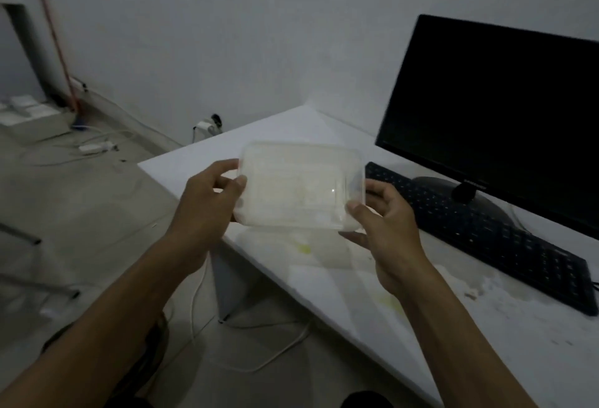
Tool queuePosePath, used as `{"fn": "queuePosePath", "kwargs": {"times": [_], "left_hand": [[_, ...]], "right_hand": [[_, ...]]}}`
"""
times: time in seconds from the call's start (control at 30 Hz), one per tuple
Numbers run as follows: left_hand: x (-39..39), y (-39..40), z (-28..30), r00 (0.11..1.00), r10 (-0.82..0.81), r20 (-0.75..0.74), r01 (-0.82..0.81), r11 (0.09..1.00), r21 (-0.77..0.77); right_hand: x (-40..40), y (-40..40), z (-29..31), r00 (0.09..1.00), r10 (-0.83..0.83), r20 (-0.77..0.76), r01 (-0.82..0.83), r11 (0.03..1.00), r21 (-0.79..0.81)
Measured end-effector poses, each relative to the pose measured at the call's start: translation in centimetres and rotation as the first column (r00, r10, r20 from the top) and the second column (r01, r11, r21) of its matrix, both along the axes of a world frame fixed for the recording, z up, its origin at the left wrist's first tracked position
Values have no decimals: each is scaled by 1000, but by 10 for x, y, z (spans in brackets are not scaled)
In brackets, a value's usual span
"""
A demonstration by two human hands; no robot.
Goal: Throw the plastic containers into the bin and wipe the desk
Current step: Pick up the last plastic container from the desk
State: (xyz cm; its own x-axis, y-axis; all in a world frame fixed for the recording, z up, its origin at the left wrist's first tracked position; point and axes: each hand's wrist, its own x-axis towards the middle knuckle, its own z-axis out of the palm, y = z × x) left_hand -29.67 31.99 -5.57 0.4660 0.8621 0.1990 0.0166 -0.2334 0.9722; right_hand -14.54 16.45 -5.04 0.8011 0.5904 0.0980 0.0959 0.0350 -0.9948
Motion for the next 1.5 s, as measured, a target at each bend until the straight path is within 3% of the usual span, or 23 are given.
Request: {"fn": "queuePosePath", "kwargs": {"times": [0.2,0.43,0.67,0.93,1.1,1.4,1.5], "left_hand": [[-95,38,-16,979,189,74,-190,982,-2],[-186,70,-74,895,445,24,-441,893,-84],[-233,105,-176,830,539,-140,-557,791,-253],[-246,132,-312,782,489,-386,-622,654,-431],[-267,151,-373,799,354,-486,-585,643,-494],[-289,172,-457,863,204,-463,-481,613,-627],[-290,178,-474,875,94,-475,-418,643,-642]], "right_hand": [[-79,61,-5,985,149,87,-149,989,-7],[-158,131,-40,892,404,205,-395,915,-84],[-196,211,-139,863,504,2,-487,835,-256],[-204,281,-296,831,475,-288,-554,667,-499],[-207,313,-362,754,390,-529,-656,504,-562],[-232,349,-450,772,402,-493,-624,333,-706],[-240,359,-475,810,426,-404,-548,302,-780]]}}
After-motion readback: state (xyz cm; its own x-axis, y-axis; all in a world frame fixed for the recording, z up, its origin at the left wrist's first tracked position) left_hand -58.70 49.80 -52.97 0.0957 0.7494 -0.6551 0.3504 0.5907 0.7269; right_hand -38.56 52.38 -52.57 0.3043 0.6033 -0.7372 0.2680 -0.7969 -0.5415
